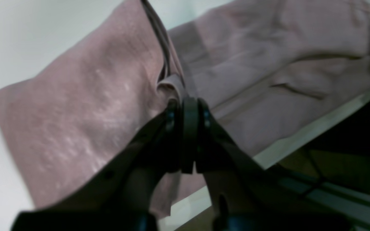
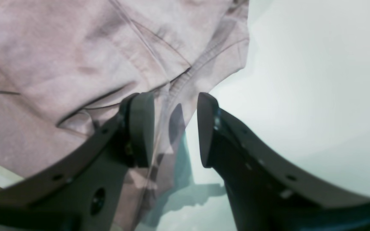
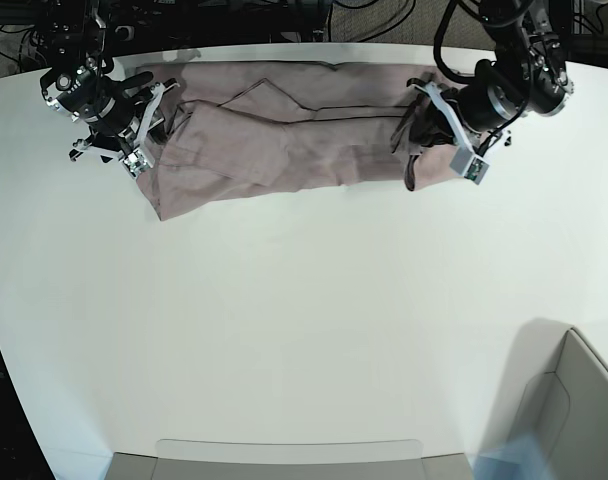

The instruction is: Fold the T-shirt properly

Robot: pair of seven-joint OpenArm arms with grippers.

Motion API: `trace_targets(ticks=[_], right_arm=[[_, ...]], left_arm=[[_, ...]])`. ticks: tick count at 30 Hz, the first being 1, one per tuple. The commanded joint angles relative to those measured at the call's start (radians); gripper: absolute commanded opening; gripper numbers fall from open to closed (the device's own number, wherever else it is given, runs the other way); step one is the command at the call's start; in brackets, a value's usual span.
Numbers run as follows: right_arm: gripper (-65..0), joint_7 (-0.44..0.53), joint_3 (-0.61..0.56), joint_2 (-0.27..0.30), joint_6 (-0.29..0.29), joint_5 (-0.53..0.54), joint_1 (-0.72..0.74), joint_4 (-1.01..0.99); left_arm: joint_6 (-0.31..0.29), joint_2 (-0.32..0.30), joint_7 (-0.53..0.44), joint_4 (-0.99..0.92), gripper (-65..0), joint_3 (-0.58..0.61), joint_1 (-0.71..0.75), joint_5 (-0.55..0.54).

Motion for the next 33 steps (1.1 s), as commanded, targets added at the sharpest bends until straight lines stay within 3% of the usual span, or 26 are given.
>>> trace_targets(ticks=[1, 7, 14, 15, 17, 19, 24, 29, 33], right_arm=[[-42.1, 0.015, 0.004, 0.009, -0.001, 0.007, 0.004, 0.015], [-42.1, 0.015, 0.004, 0.007, -0.001, 0.007, 0.004, 0.014], [-42.1, 0.015, 0.002, -0.013, -0.001, 0.007, 0.004, 0.014], [-42.1, 0.015, 0.002, -0.013, -0.001, 0.007, 0.004, 0.012], [-42.1, 0.015, 0.002, -0.013, -0.001, 0.007, 0.004, 0.012], [-42.1, 0.015, 0.002, -0.013, -0.001, 0.007, 0.004, 0.012], [-42.1, 0.015, 0.002, -0.014, -0.001, 0.007, 0.004, 0.014], [-42.1, 0.015, 0.009, -0.014, -0.001, 0.009, 0.003, 0.015], [-42.1, 0.015, 0.013, -0.003, -0.001, 0.087, 0.001, 0.017]], left_arm=[[-0.001, 0.004, -0.014, 0.018, -65.0, 0.01, -0.003, -0.016], [0.01, 0.058, -0.022, 0.018, -65.0, 0.069, -0.004, -0.016], [0.254, 0.086, -0.075, 0.01, -65.0, 0.118, -0.006, -0.013], [0.279, 0.083, -0.075, 0.01, -63.9, 0.118, -0.006, -0.016], [0.322, 0.08, -0.075, 0.012, -52.0, 0.118, -0.006, -0.019], [0.345, 0.08, -0.075, 0.012, -46.8, 0.118, -0.003, -0.019], [0.338, 0.083, -0.035, 0.012, -52.8, 0.119, -0.006, -0.02], [0.338, 0.081, -0.071, 0.013, -58.6, 0.107, -0.004, -0.02], [0.338, 0.08, -0.111, 0.013, -65.0, -0.005, 0.004, -0.017]])
